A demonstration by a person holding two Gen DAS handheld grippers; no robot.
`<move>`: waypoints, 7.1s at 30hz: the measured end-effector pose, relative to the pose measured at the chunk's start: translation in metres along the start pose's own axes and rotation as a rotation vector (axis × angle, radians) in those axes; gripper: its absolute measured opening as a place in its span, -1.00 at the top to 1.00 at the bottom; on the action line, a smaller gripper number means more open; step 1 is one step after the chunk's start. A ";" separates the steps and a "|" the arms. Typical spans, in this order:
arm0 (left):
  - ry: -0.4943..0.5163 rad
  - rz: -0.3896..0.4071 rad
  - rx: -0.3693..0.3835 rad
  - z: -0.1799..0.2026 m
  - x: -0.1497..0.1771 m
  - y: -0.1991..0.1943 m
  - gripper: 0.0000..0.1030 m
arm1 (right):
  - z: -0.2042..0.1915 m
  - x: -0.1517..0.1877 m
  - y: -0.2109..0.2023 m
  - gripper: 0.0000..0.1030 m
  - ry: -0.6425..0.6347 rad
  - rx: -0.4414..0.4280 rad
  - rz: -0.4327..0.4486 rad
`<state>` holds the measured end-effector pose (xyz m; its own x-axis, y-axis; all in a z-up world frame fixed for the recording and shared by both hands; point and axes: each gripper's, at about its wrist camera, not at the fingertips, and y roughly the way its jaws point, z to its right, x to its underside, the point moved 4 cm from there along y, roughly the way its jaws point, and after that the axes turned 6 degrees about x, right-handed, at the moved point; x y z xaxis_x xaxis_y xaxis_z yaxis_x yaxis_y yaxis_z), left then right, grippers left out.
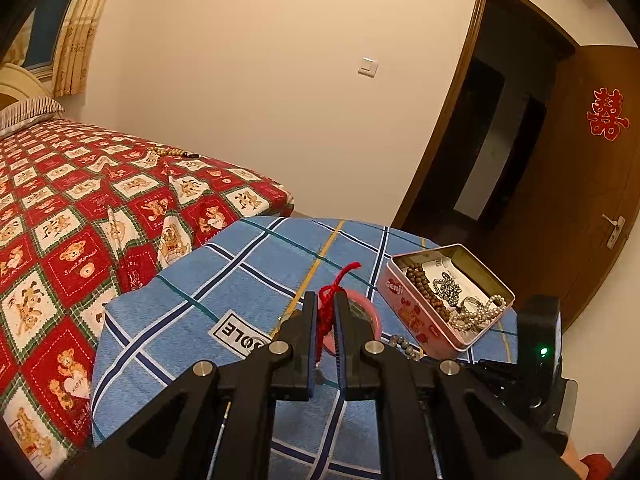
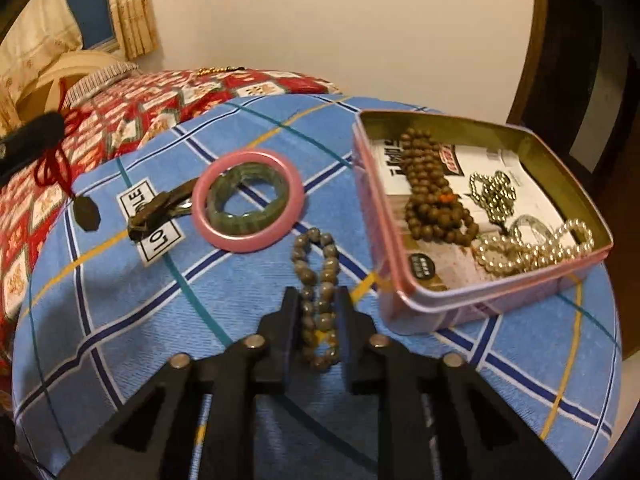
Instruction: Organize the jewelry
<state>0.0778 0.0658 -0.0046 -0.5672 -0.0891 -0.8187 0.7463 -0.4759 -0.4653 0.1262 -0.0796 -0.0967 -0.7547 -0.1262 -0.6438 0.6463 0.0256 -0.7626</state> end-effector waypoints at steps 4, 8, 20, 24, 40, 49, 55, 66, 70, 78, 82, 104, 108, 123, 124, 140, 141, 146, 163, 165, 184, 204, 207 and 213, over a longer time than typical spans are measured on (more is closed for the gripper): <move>0.001 -0.007 0.006 0.004 0.002 0.004 0.88 | 0.009 0.001 -0.008 0.65 0.061 -0.097 0.026; 0.009 -0.017 0.018 0.011 0.003 0.010 0.87 | 0.018 -0.004 -0.042 0.65 0.118 -0.204 0.163; 0.077 -0.041 0.137 0.070 -0.010 0.053 0.87 | 0.081 -0.031 -0.083 0.65 0.259 -0.096 0.395; 0.102 -0.039 0.201 0.104 -0.022 0.080 0.87 | 0.132 -0.045 -0.070 0.65 0.326 -0.019 0.385; 0.132 -0.194 0.134 0.153 0.005 0.188 0.85 | 0.192 -0.034 -0.025 0.61 0.388 -0.001 0.262; 0.168 -0.105 0.067 0.142 0.004 0.143 -0.42 | 0.223 -0.023 -0.069 0.46 0.532 0.101 0.444; 0.201 -0.060 -0.055 0.113 0.015 0.104 -0.42 | 0.227 -0.016 -0.066 0.26 0.571 0.155 0.418; 0.127 -0.032 -0.215 0.044 0.028 0.063 -0.42 | 0.194 -0.010 -0.066 -0.08 0.502 0.171 0.396; 0.085 -0.013 -0.248 0.028 0.026 0.057 -0.42 | 0.168 -0.006 -0.070 -0.08 0.446 0.150 0.389; -0.037 0.098 -0.393 -0.016 0.014 0.029 -0.42 | 0.106 -0.005 -0.081 -0.08 0.333 0.036 0.402; -0.117 0.159 -0.475 -0.040 0.010 0.014 -0.42 | 0.064 -0.009 -0.077 -0.10 0.278 -0.069 0.372; -0.253 0.208 -0.471 -0.071 0.014 0.002 -0.42 | -0.038 -0.049 0.007 -0.82 -0.004 -0.010 0.119; -0.265 0.214 -0.472 -0.072 0.014 0.001 -0.42 | -0.040 -0.048 0.004 -0.80 -0.005 -0.071 0.132; -0.267 0.213 -0.465 -0.072 0.014 0.000 -0.42 | -0.043 -0.047 0.035 -0.69 -0.058 -0.009 -0.024; -0.266 0.211 -0.465 -0.072 0.014 0.000 -0.42 | -0.039 -0.047 0.034 -0.52 -0.041 0.001 -0.018; -0.238 0.190 -0.448 -0.064 0.013 0.007 -0.42 | -0.014 -0.033 0.002 0.53 0.099 -0.161 0.080; -0.239 0.190 -0.447 -0.064 0.013 0.007 -0.42 | -0.014 -0.033 -0.001 0.53 0.099 -0.167 0.087; -0.229 0.185 -0.434 -0.062 0.014 0.009 -0.42 | -0.011 -0.028 -0.018 0.70 0.106 -0.182 0.135; -0.231 0.179 -0.430 -0.062 0.014 0.010 -0.42 | -0.031 -0.051 0.020 -0.50 0.085 -0.098 0.032; -0.233 0.175 -0.428 -0.063 0.015 0.010 -0.42 | -0.034 -0.055 0.031 -0.53 0.075 -0.104 0.017; -0.235 0.173 -0.426 -0.063 0.015 0.012 -0.42 | -0.014 -0.059 0.039 0.69 0.061 -0.116 0.007; -0.253 0.173 -0.400 -0.064 0.014 0.012 -0.42 | 0.001 -0.089 0.060 -0.55 0.277 0.069 -0.035; -0.262 0.173 -0.394 -0.066 0.014 0.011 -0.41 | 0.000 -0.101 0.072 -0.83 0.284 0.072 -0.050; -0.273 0.168 -0.380 -0.067 0.014 0.012 -0.42 | -0.005 -0.109 0.084 -0.64 0.173 0.133 -0.087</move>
<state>0.1022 0.1177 -0.0447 -0.4605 -0.3870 -0.7988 0.8807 -0.0869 -0.4656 0.2625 -0.0588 -0.0907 -0.8087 0.0498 -0.5861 0.5788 -0.1102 -0.8080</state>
